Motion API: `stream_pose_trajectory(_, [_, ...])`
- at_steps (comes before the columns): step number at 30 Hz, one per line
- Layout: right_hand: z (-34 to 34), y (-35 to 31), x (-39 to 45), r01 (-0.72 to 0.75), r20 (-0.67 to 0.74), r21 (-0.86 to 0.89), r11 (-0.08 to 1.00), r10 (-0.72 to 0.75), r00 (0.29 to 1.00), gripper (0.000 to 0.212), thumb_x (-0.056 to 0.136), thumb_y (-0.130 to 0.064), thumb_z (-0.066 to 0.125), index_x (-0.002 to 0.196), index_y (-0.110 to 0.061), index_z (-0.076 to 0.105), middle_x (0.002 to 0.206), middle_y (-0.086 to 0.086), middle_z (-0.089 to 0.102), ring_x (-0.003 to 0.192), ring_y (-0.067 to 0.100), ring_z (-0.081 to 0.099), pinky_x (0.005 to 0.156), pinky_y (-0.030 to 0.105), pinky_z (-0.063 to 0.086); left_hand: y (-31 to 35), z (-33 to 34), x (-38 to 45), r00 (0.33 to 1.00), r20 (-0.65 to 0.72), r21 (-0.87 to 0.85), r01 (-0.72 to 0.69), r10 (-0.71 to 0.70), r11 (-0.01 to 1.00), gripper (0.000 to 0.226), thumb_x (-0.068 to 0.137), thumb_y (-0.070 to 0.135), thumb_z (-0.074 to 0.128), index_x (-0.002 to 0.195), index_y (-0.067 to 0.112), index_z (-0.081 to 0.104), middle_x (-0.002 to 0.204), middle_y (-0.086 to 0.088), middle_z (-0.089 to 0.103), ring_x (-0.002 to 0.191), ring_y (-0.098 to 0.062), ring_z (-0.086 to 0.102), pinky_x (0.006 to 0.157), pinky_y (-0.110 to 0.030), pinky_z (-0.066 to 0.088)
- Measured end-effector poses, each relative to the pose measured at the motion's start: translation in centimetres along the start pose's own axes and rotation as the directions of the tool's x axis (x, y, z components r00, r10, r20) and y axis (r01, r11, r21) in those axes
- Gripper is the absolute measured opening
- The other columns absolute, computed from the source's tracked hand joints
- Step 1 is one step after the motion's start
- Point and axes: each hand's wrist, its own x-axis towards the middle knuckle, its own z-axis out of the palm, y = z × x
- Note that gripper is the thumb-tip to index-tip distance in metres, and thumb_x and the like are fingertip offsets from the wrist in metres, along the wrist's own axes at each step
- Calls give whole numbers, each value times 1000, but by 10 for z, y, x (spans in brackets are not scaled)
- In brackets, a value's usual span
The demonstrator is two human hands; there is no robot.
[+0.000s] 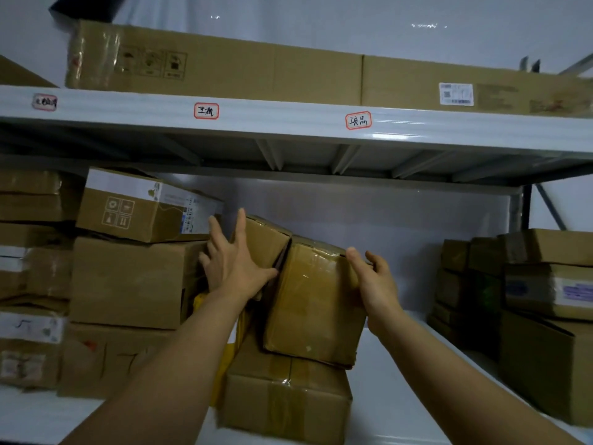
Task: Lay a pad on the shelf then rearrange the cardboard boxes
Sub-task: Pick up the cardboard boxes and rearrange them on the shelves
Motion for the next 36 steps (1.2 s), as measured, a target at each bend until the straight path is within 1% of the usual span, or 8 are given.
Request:
stream_pose_trajectory(5, [0, 0, 1, -7, 3, -9, 1000, 7, 1000, 61, 86, -56, 54, 138, -27, 41, 142, 3, 41, 124, 27, 44, 105, 49, 39, 6, 0, -1, 995, -48, -189, 82, -92, 979, 124, 70, 36, 80, 151, 24, -14, 151, -17, 22, 136, -34, 26, 100, -43, 41])
stream_pose_trajectory(12, [-3, -2, 6, -29, -62, -53, 998, 25, 998, 56, 89, -53, 48, 138, -26, 43, 136, 6, 47, 110, 26, 51, 88, 39, 41, 9, -29, -2, 946, -183, -488, 148, -267, 860, 115, 70, 33, 80, 152, 7, 4, 151, -15, 20, 137, -33, 27, 106, -39, 36])
stream_pose_trajectory(15, [-3, 0, 6, -62, -82, -31, 998, 59, 995, 57, 93, -50, 41, 144, -24, 34, 142, 7, 44, 118, 27, 48, 100, 44, 40, 10, -44, -7, 927, -181, -629, 147, -328, 764, 109, 68, 30, 80, 151, 7, 13, 146, -14, 26, 131, -33, 37, 101, -35, 40])
stream_pose_trajectory(21, [-2, 0, -6, -160, -45, -6, 987, 160, 986, 61, 96, -53, 31, 148, -23, 27, 149, 8, 35, 132, 32, 37, 109, 52, 31, 7, -63, -36, 925, -214, -696, 82, -315, 713, 103, 66, 23, 81, 148, 7, 20, 140, -11, 30, 125, -29, 41, 90, -29, 38])
stream_pose_trajectory(25, [-4, -3, -19, -206, -15, 15, 978, 206, 978, 55, 94, -53, 30, 140, -23, 38, 142, 9, 42, 122, 30, 42, 99, 47, 36, 6, -73, -65, 923, -220, -737, 55, -316, 673, 101, 66, 20, 80, 147, 9, 20, 141, -9, 30, 127, -26, 39, 100, -35, 43])
stream_pose_trajectory(30, [-11, 0, -38, -292, 10, 57, 955, 292, 956, 72, 93, -60, 32, 151, -22, 17, 155, 7, 25, 138, 35, 28, 110, 54, 27, 15, -89, -96, 923, -224, -760, 35, -312, 649, 104, 64, 23, 79, 148, 10, 19, 145, -9, 27, 130, -26, 37, 104, -43, 43])
stream_pose_trajectory(34, [-16, -7, -57, -271, -76, 14, 962, 271, 960, 64, 92, -56, 39, 141, -15, 37, 141, 13, 42, 124, 36, 43, 104, 52, 37, 30, -99, -119, 932, -207, -794, 17, -296, 608, 108, 58, 29, 76, 147, 12, 19, 152, -12, 19, 137, -31, 30, 107, -49, 41])
stream_pose_trajectory(36, [-22, -13, -68, -215, -86, 30, 976, 217, 972, 47, 92, -50, 44, 118, -13, 51, 128, 15, 52, 112, 34, 51, 99, 51, 42, 41, -102, -132, 933, -205, -803, 12, -296, 596, 106, 57, 28, 76, 146, 9, 21, 150, -12, 22, 136, -30, 32, 107, -48, 41])
